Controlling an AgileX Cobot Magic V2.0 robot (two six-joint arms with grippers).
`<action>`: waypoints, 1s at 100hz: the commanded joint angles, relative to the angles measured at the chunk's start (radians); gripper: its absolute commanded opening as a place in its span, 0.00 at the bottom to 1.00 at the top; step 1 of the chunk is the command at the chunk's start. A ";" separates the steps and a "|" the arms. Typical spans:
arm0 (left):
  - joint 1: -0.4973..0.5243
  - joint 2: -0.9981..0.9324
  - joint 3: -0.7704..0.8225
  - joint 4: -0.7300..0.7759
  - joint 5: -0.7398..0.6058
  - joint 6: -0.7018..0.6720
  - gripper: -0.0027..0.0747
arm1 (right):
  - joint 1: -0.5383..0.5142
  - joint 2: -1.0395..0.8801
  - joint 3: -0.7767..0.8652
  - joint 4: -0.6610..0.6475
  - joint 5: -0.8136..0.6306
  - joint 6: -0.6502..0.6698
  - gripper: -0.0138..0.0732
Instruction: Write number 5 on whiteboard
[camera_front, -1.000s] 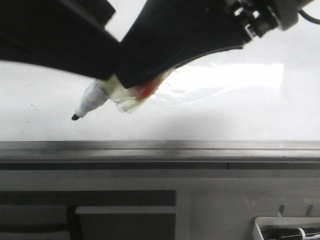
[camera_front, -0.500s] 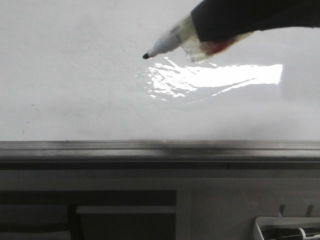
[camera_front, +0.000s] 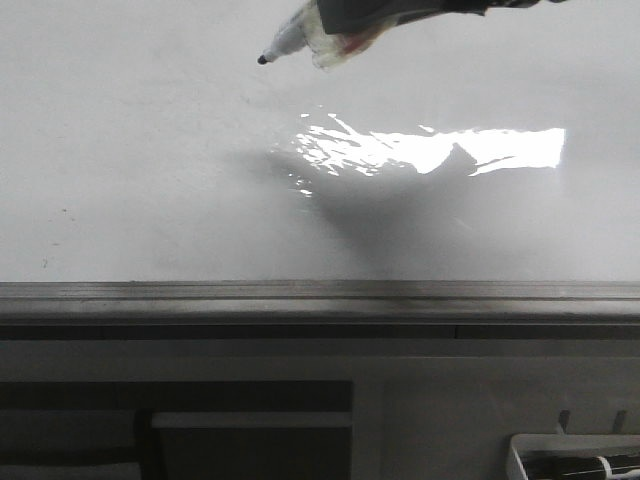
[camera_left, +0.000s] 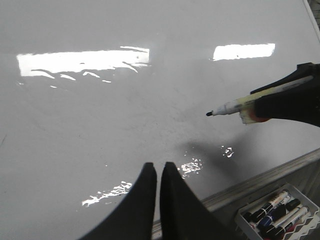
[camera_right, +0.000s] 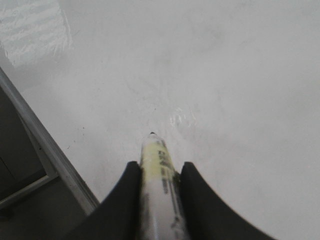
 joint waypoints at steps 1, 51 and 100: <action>0.004 0.007 -0.026 -0.042 -0.070 -0.008 0.01 | -0.015 0.016 -0.059 0.003 -0.062 -0.013 0.11; 0.004 0.007 -0.026 -0.076 -0.063 -0.008 0.01 | -0.094 0.069 -0.078 0.003 -0.057 -0.013 0.11; 0.004 0.007 -0.026 -0.076 -0.063 -0.008 0.01 | -0.094 0.149 -0.072 0.027 -0.010 -0.013 0.11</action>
